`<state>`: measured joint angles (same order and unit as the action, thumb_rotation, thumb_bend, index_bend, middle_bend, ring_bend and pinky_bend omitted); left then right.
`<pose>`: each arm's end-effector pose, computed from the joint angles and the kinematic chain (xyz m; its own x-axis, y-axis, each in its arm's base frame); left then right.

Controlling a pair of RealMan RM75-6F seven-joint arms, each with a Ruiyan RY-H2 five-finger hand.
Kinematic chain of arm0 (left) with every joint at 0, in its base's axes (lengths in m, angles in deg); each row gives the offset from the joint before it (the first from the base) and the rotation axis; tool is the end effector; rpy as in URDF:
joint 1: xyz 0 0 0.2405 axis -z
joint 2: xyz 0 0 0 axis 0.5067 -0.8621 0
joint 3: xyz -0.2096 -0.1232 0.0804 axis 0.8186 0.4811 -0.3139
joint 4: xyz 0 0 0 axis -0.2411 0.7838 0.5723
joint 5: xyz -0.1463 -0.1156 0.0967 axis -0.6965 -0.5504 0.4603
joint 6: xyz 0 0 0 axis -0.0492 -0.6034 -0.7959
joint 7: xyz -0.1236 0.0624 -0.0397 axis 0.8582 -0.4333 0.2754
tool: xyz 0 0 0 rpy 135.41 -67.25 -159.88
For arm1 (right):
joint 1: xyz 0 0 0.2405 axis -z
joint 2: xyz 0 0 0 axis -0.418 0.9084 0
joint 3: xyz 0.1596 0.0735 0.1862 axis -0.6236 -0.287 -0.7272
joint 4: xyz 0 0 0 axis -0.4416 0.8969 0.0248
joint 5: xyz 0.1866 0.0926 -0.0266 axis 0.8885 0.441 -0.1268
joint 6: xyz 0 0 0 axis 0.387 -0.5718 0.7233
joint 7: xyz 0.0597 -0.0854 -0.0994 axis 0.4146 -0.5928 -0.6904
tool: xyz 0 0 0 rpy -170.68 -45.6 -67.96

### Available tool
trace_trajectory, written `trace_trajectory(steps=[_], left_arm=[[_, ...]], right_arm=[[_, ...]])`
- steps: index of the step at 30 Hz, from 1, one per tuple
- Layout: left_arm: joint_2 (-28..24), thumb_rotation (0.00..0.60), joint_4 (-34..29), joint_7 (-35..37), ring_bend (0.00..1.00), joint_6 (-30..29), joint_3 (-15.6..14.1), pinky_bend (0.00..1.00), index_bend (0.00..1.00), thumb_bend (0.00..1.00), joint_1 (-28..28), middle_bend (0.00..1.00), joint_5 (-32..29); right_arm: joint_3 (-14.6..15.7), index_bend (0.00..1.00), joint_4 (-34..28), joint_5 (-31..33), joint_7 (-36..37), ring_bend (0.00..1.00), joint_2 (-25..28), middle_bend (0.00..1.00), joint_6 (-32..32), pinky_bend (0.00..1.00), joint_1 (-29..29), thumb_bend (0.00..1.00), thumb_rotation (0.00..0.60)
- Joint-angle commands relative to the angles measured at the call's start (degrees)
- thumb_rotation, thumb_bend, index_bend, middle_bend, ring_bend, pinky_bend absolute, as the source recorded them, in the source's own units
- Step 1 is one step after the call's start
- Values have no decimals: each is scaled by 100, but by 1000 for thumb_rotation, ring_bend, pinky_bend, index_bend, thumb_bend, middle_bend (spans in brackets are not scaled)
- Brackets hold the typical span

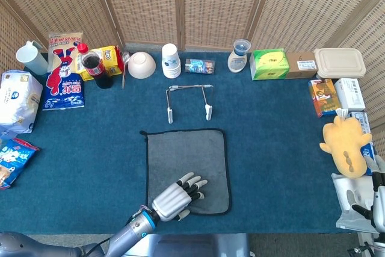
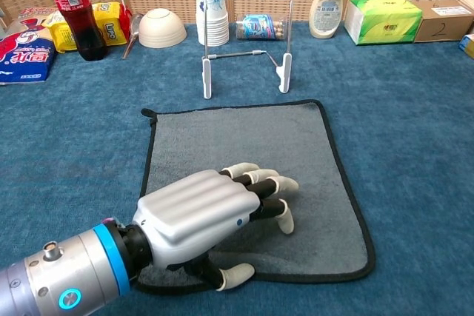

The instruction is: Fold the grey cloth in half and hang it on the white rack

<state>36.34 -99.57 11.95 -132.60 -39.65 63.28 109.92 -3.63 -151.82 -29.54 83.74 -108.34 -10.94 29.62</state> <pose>-0.0847 0.1809 -0.1250 0.4847 0.3484 0.8023 0.6950 -0.7103 -0.1115 -0.3294 -0.1334 0.1700 0.2642 0.0786 0.9613 -0.9328 0.2742 0.2340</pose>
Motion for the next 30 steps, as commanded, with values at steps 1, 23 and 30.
trace_trajectory(steps=[1,23,30], left_arm=[[-8,600,-23,-3,0,-14,-14,0,330,103,-13,100,-16],[121,600,138,-11,0,-318,16,0,401,203,-141,133,-48],[164,600,174,-12,0,-364,11,0,453,205,-161,142,-25]], right_arm=[[2,37,-3,-5,1,0,1,25,-7,0,6,319,600],[23,37,-24,-36,26,0,3,25,-62,0,80,319,600],[20,37,19,-33,91,0,-2,25,-55,0,92,319,600]])
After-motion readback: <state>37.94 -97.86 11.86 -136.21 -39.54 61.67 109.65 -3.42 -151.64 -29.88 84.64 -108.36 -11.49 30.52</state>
